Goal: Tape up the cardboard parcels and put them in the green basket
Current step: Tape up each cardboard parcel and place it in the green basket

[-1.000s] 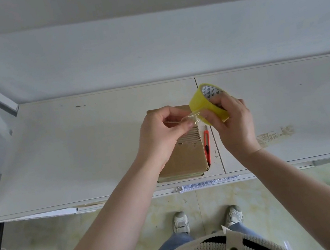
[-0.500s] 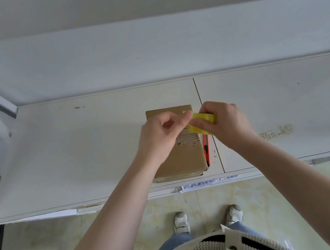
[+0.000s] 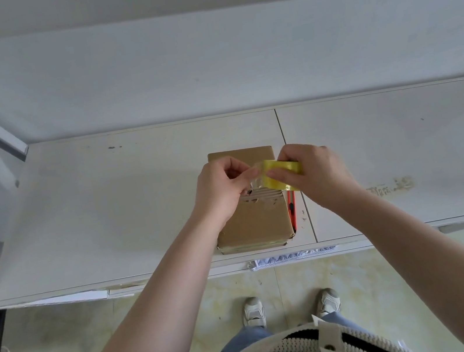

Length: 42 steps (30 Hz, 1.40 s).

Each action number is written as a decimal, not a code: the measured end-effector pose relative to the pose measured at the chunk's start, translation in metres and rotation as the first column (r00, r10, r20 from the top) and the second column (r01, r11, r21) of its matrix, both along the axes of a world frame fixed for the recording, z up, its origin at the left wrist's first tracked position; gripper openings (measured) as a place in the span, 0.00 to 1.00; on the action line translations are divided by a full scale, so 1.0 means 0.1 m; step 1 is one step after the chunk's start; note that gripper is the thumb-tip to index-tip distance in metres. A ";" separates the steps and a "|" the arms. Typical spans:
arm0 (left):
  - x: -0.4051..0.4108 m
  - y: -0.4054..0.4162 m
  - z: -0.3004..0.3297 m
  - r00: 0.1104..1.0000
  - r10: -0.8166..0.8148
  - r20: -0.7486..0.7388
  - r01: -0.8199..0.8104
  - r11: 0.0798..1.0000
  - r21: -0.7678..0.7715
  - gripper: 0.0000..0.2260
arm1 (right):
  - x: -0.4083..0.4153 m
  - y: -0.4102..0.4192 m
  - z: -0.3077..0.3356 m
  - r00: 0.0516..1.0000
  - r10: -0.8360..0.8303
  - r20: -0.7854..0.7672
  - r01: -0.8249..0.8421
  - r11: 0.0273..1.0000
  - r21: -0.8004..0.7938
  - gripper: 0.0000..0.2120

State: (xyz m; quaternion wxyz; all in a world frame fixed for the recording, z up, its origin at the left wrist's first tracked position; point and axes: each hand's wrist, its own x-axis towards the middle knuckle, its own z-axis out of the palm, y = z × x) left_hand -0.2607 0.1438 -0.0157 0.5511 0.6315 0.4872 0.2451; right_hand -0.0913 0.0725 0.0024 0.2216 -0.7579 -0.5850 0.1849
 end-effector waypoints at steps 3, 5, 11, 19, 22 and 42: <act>-0.05 0.05 -0.05 1.000 0.004 -0.007 -0.003 0.998 0.066 0.07 | 0.02 0.01 -0.01 0.999 0.046 0.010 -0.045 0.998 -0.035 0.16; -0.14 0.14 -0.06 1.000 0.026 0.000 -0.026 0.993 0.118 0.08 | 0.09 0.03 0.02 0.999 0.041 0.028 -0.039 0.997 -0.070 0.20; -0.56 0.30 -0.28 0.989 0.147 -0.019 -0.144 0.985 0.094 0.10 | 0.31 0.19 0.06 0.993 0.003 0.115 0.022 0.975 -0.221 0.21; -0.56 0.27 -0.66 0.979 0.193 -0.065 -0.194 0.981 -0.009 0.10 | 0.18 0.39 -0.07 0.995 0.011 0.101 0.019 0.958 -0.285 0.22; -0.58 0.24 -0.76 0.980 0.191 -0.055 -0.194 0.979 -0.059 0.11 | 0.13 0.42 -0.08 0.994 0.004 0.111 0.030 0.955 -0.295 0.22; -0.52 0.14 -0.97 0.953 0.107 -0.285 -0.026 0.962 0.272 0.09 | 0.02 0.45 -0.14 0.994 -0.044 0.096 0.070 0.954 -0.292 0.21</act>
